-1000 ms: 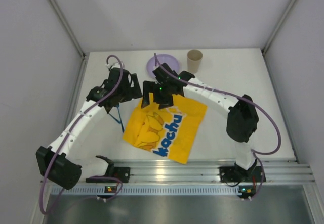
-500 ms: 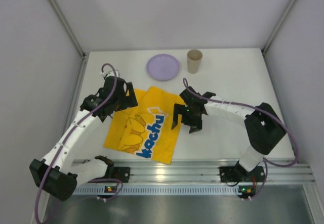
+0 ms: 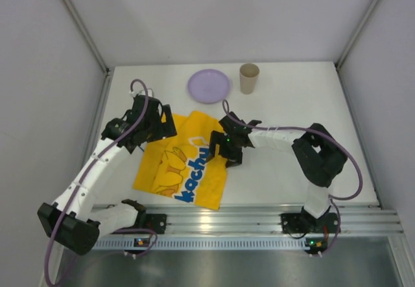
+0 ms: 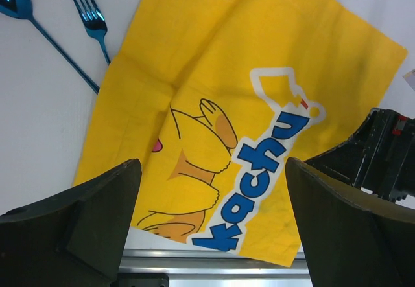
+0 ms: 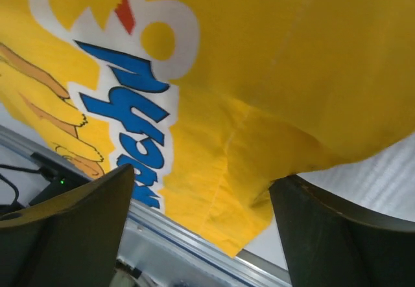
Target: Set the dinner table for one person
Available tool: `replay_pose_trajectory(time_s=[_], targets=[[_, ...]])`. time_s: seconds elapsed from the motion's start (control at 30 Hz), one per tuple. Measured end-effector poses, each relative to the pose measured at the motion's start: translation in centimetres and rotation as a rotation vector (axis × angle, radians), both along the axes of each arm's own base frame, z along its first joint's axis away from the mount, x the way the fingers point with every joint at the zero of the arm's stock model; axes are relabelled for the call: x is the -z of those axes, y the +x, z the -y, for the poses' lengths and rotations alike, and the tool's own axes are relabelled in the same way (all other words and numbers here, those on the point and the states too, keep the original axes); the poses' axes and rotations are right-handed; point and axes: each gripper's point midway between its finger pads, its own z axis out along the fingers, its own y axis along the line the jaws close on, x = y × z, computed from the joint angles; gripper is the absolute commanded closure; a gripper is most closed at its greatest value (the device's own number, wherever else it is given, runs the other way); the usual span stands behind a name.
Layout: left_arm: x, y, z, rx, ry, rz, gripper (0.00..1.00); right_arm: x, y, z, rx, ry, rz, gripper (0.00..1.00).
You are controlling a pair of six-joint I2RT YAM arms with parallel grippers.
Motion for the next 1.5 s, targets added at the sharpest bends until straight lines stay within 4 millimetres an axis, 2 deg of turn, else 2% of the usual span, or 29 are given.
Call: replay_pose_trajectory(time_s=[0.03,0.1,0.13,0.2,0.23,0.33,0.43,0.5,0.57,0.63,0.73,0.8,0.87,0.97,1.1,1.23,1.3,1.4,1.5], targets=[[0.1,-0.2,-0.1,0.0,0.003,-0.007,0.02,0.0,0.1,-0.6,-0.005,0.012,-0.001,0.32],[0.2,-0.4,-0.2,0.0,0.007,-0.015,0.01,0.3,0.5,-1.7,-0.021,0.033,0.005,0.55],[0.2,-0.5,-0.2,0.0,0.007,-0.016,0.01,0.6,0.6,-1.9,-0.021,0.036,0.01,0.73],[0.1,-0.6,-0.3,0.0,0.008,-0.018,0.02,1.3,0.5,-1.8,-0.026,0.023,0.0,0.87],[0.1,-0.7,-0.3,0.0,0.009,-0.019,0.02,1.5,0.6,-1.7,-0.027,0.017,0.0,0.99],[0.2,-0.7,-0.3,-0.001,0.009,-0.02,0.01,1.7,0.5,-1.2,-0.034,-0.006,0.009,1.0],[0.4,-0.7,-0.3,-0.001,0.008,-0.021,0.02,1.3,0.5,0.7,-0.04,-0.069,0.029,1.0],[0.8,-0.6,-0.3,-0.004,0.009,-0.027,0.02,0.2,0.6,3.0,-0.043,-0.134,0.053,1.0],[1.8,-0.4,-0.2,-0.011,0.014,-0.036,0.02,-1.7,1.1,5.0,-0.037,-0.17,0.091,1.0],[3.6,-0.4,-0.3,-0.017,0.026,-0.066,0.03,-4.4,2.3,6.8,-0.027,-0.183,0.148,1.0],[7.6,-0.7,-0.2,-0.026,0.048,-0.148,0.05,-8.2,4.2,8.2,-0.022,-0.181,0.24,1.0],[9.6,-0.7,0.0,-0.027,0.057,-0.194,0.05,-9.1,4.7,8.3,-0.034,-0.18,0.27,1.0],[11.5,-0.4,0.6,-0.025,0.055,-0.247,0.06,-8.8,4.4,8.5,-0.059,-0.191,0.265,1.0],[13.6,0.8,1.5,-0.022,0.055,-0.288,0.06,-7.4,3.5,9.1,-0.085,-0.22,0.227,1.0],[15.1,3.9,2.7,-0.029,0.088,-0.307,0.09,-5.4,1.8,10.5,-0.114,-0.269,0.164,1.0],[16.3,7.7,3.5,-0.051,0.128,-0.29,0.21,-4.8,0.7,11.4,-0.137,-0.299,0.128,1.0],[17.0,8.3,3.6,-0.053,0.145,-0.296,0.26,-4.7,0.6,11.6,-0.143,-0.306,0.122,1.0],[18.4,8.3,3.4,-0.054,0.164,-0.324,0.34,-4.7,0.5,11.9,-0.151,-0.312,0.117,1.0],[18.8,8.8,4.3,-0.035,0.123,-0.32,0.56,-4.7,0.6,12.1,-0.153,-0.315,0.116,1.0]])
